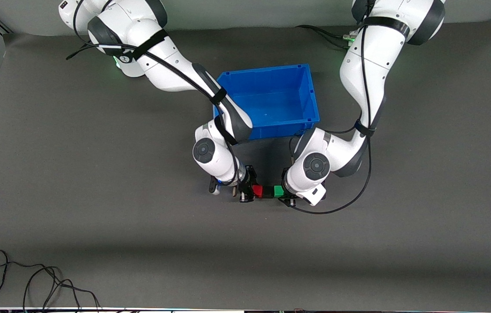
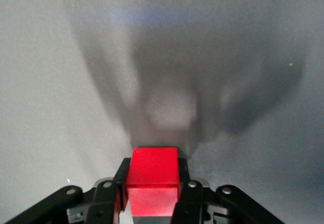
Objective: Attach green and red cubes to black cube
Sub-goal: 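Lower both cubes against opposite sides of the black cube, then open both grippers and lift them off the cubes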
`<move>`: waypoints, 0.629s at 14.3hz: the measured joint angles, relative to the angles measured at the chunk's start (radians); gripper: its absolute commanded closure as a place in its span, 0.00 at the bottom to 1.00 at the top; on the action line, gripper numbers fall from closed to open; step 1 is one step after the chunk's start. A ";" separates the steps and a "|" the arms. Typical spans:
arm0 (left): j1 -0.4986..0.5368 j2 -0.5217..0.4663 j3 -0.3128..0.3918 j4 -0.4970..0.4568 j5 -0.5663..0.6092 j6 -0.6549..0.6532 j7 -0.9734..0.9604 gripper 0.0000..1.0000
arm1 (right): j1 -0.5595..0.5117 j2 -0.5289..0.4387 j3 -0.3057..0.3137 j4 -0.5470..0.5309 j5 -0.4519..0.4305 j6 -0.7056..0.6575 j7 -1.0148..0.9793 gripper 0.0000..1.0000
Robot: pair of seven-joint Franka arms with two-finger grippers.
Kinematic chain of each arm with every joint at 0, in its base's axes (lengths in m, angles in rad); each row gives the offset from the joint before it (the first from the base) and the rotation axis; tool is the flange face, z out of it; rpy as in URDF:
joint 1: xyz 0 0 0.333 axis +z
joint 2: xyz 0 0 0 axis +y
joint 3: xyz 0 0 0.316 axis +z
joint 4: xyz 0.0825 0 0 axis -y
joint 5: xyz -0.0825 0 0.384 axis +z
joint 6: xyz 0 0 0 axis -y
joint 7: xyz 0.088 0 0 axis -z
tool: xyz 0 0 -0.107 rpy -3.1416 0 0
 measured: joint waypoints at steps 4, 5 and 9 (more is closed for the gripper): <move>-0.002 0.001 0.007 -0.001 0.002 0.000 0.000 0.78 | 0.009 0.003 -0.002 0.002 -0.005 0.000 0.000 0.01; -0.002 0.001 0.007 -0.001 0.003 0.000 0.000 0.56 | 0.009 0.004 -0.001 0.004 -0.005 0.000 0.000 0.00; -0.002 0.000 0.008 0.003 0.034 0.004 0.000 0.00 | 0.009 0.004 -0.007 0.020 -0.005 0.002 0.000 0.00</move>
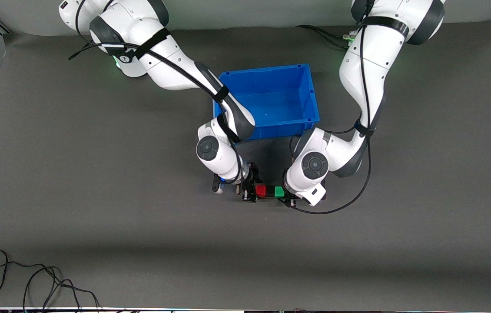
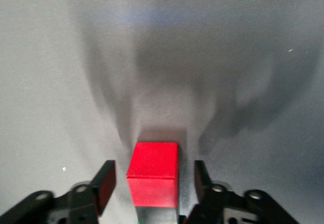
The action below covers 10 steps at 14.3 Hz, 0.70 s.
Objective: Attach green and red cubes to black cube
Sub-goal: 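Open both grippers and lift them off the cubes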
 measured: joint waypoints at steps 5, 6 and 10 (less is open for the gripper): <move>0.023 -0.033 0.012 0.020 0.037 -0.035 0.003 0.00 | -0.017 -0.033 -0.028 0.043 -0.074 -0.118 0.000 0.00; 0.038 -0.059 0.013 0.027 0.048 -0.073 0.021 0.00 | -0.029 -0.053 -0.033 0.053 -0.117 -0.178 0.000 0.00; 0.132 -0.212 0.014 0.032 0.054 -0.275 0.258 0.00 | -0.104 -0.165 -0.038 0.065 -0.209 -0.419 -0.110 0.00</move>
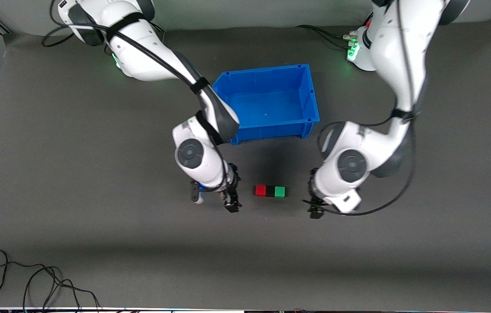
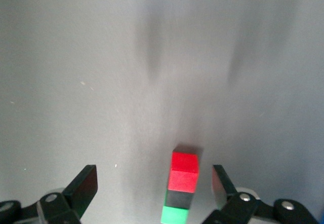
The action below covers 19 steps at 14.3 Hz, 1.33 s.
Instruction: Attach green and red cubes to black cube
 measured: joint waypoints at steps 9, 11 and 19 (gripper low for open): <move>0.220 -0.219 0.006 -0.004 0.007 -0.385 0.872 0.00 | -0.114 -0.291 -0.149 -0.050 -0.006 -0.444 -0.589 0.00; 0.289 -0.269 0.007 -0.006 0.009 -0.430 1.081 0.00 | -0.114 -0.346 -0.200 -0.064 -0.016 -0.511 -0.724 0.00; 0.453 -0.386 0.003 -0.008 0.016 -0.499 1.739 0.00 | -0.382 -0.605 -0.060 -0.202 -0.244 -0.560 -1.224 0.00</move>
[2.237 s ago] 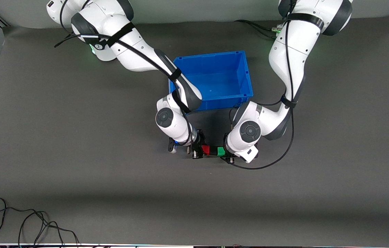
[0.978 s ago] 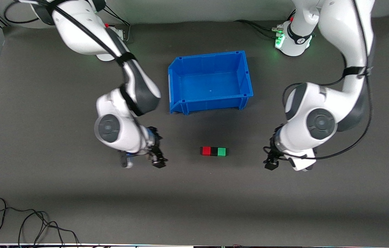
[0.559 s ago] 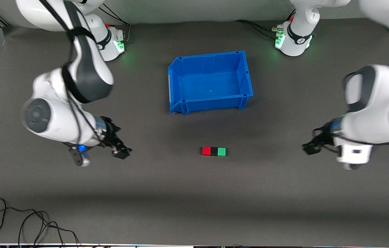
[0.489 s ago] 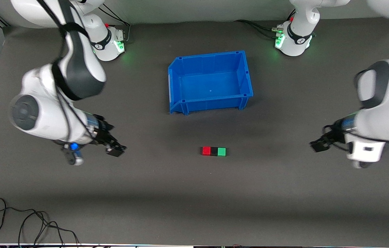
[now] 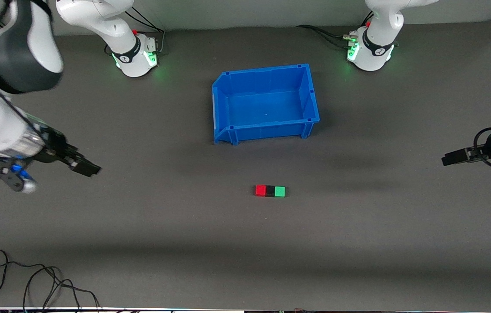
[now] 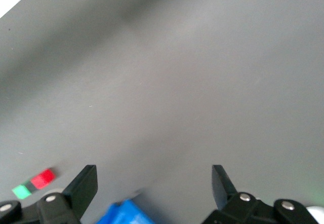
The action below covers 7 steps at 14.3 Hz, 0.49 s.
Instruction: Attach green and red cubes to black cube
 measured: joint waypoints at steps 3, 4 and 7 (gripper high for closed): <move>-0.005 -0.055 -0.014 -0.003 0.000 0.002 0.011 0.00 | -0.166 -0.080 0.118 -0.033 -0.036 0.000 -0.211 0.00; -0.006 -0.077 -0.016 -0.007 0.000 0.009 0.011 0.00 | -0.208 -0.101 0.139 -0.043 -0.038 0.000 -0.288 0.00; -0.023 -0.122 -0.021 -0.033 0.012 0.018 0.011 0.00 | -0.274 -0.131 0.154 -0.056 -0.039 0.000 -0.513 0.00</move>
